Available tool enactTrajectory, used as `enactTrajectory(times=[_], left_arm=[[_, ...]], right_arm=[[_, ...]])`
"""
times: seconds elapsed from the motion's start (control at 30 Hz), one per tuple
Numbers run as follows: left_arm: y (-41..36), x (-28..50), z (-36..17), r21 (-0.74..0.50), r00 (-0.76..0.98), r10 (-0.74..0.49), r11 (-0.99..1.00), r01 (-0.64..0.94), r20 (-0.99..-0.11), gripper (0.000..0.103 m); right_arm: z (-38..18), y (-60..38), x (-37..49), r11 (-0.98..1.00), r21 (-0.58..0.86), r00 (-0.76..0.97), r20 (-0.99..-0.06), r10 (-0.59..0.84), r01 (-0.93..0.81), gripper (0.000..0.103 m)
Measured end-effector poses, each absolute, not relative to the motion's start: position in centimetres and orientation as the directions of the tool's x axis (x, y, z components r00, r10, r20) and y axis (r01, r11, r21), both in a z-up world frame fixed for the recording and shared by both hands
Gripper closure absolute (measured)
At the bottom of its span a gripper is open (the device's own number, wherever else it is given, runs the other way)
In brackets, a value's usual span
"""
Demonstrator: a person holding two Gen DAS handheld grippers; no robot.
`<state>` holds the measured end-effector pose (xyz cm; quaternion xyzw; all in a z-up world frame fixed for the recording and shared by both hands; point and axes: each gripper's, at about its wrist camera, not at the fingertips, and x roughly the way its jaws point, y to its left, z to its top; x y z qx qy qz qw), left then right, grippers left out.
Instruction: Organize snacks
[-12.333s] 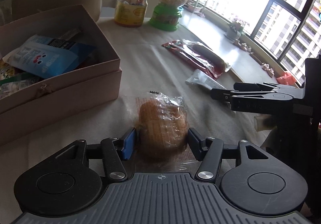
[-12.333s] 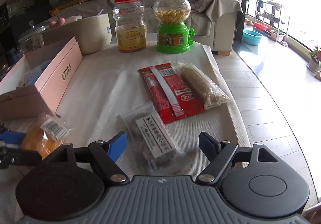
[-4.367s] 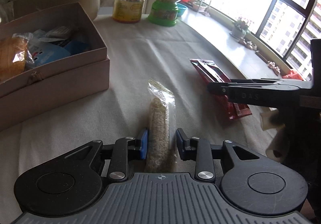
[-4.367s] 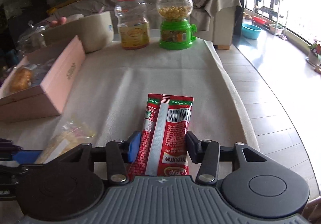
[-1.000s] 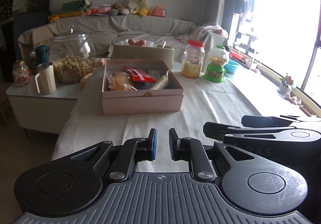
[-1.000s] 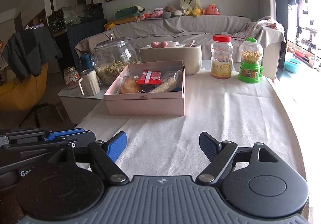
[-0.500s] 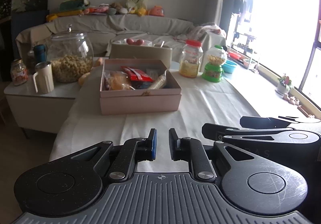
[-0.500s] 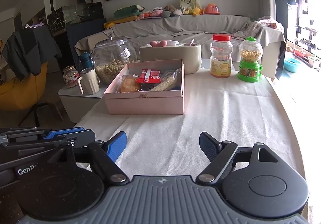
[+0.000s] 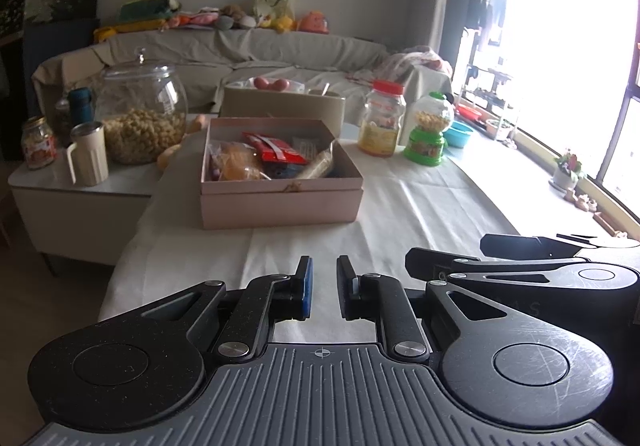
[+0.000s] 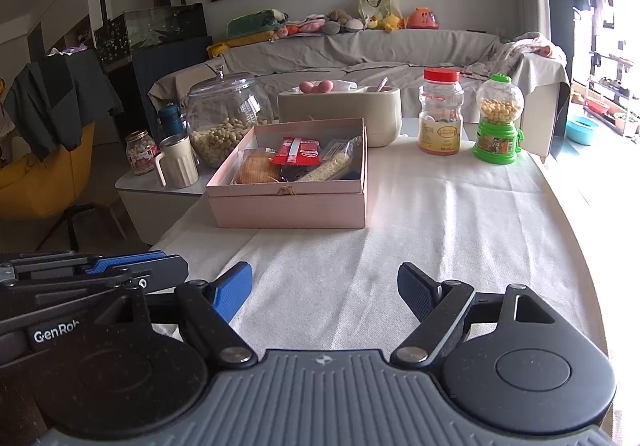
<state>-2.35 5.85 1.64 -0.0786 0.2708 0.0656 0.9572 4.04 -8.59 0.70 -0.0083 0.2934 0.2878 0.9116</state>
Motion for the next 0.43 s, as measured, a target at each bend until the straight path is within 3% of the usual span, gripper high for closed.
enactTrajectory(times=[0.43], left_arm=[[6.22, -2.21, 1.11, -0.127, 0.864, 0.073, 0.979, -0.156, -0.498, 0.086]], right_arm=[[0.56, -8.6, 4.12, 0.838, 0.154, 0.664, -0.542, 0.515, -0.524, 0.022]])
